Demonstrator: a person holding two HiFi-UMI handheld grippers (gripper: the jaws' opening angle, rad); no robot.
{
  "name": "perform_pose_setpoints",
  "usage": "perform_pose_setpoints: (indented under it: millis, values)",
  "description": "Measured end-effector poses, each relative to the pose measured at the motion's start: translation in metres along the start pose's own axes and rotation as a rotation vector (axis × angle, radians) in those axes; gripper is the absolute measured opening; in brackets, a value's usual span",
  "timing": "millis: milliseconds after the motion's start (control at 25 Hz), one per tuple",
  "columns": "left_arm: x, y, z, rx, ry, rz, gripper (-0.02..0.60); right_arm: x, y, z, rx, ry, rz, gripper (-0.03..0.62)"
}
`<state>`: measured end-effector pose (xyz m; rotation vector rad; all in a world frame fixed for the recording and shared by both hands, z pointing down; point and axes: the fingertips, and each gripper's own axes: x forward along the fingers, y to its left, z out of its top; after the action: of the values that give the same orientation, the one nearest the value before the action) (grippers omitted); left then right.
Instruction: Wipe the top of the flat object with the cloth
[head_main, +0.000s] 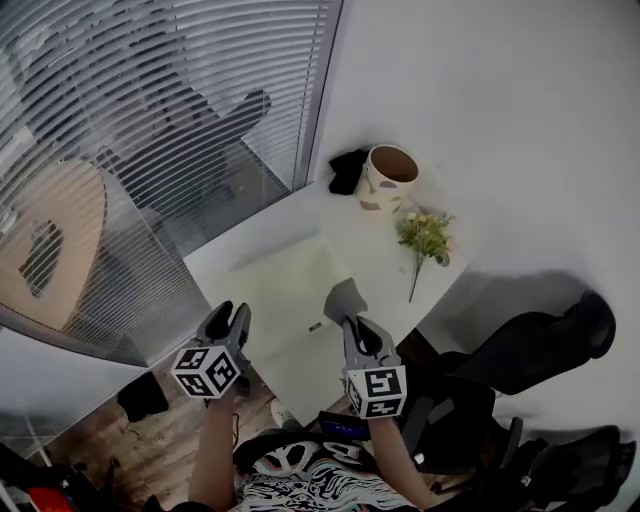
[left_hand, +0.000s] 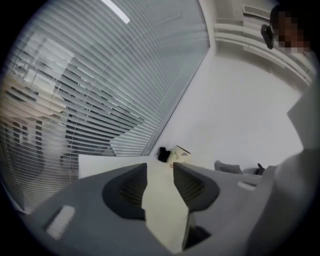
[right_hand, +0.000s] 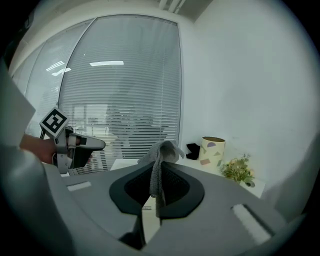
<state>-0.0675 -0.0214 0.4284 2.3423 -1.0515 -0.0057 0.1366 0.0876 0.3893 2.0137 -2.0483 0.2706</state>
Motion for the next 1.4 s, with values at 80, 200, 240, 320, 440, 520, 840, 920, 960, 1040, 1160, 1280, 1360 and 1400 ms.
perform_pose_setpoints:
  millis: [80, 200, 240, 320, 440, 520, 840, 920, 960, 1040, 1160, 1280, 1360, 1400]
  values:
    - [0.005, 0.008, 0.001, 0.000, 0.012, 0.007, 0.173, 0.007, -0.001, 0.003, -0.001, 0.005, -0.008, 0.017]
    - [0.014, 0.015, 0.001, 0.003, 0.028, 0.021, 0.173, 0.018, -0.005, 0.009, -0.009, -0.004, -0.007, 0.017]
    - [0.015, 0.016, -0.001, 0.006, 0.035, 0.025, 0.173, 0.020, -0.007, 0.009, -0.010, -0.007, -0.007, 0.017]
    - [0.018, 0.018, -0.005, 0.019, 0.051, 0.033, 0.173, 0.024, -0.012, 0.008, -0.003, -0.007, -0.010, 0.017]
    - [0.023, 0.028, -0.006, 0.030, 0.061, 0.054, 0.173, 0.036, -0.013, 0.009, 0.002, -0.008, 0.008, 0.017]
    - [0.028, 0.032, -0.006, 0.036, 0.061, 0.068, 0.173, 0.042, -0.013, 0.012, -0.013, -0.013, 0.028, 0.017]
    - [0.044, 0.042, -0.021, 0.054, 0.104, 0.132, 0.173, 0.063, -0.034, 0.007, -0.014, -0.004, 0.066, 0.017]
    - [0.048, 0.048, -0.028, 0.050, 0.123, 0.150, 0.173, 0.070, -0.041, 0.002, -0.013, 0.012, 0.066, 0.017]
    - [0.048, 0.052, -0.033, 0.046, 0.134, 0.161, 0.173, 0.072, -0.044, -0.002, -0.012, 0.021, 0.066, 0.017]
    - [0.048, 0.061, -0.043, 0.037, 0.158, 0.183, 0.173, 0.078, -0.048, -0.010, -0.011, 0.040, 0.069, 0.017]
    - [0.051, 0.070, -0.052, 0.029, 0.184, 0.204, 0.173, 0.089, -0.053, -0.018, -0.009, 0.056, 0.074, 0.017]
    - [0.051, 0.077, -0.060, 0.029, 0.208, 0.223, 0.173, 0.099, -0.055, -0.025, -0.008, 0.073, 0.079, 0.017]
    - [0.052, 0.082, -0.066, 0.026, 0.224, 0.234, 0.173, 0.107, -0.056, -0.031, -0.012, 0.091, 0.085, 0.017]
    - [0.053, 0.084, -0.068, 0.024, 0.230, 0.238, 0.173, 0.111, -0.057, -0.034, -0.017, 0.100, 0.088, 0.017]
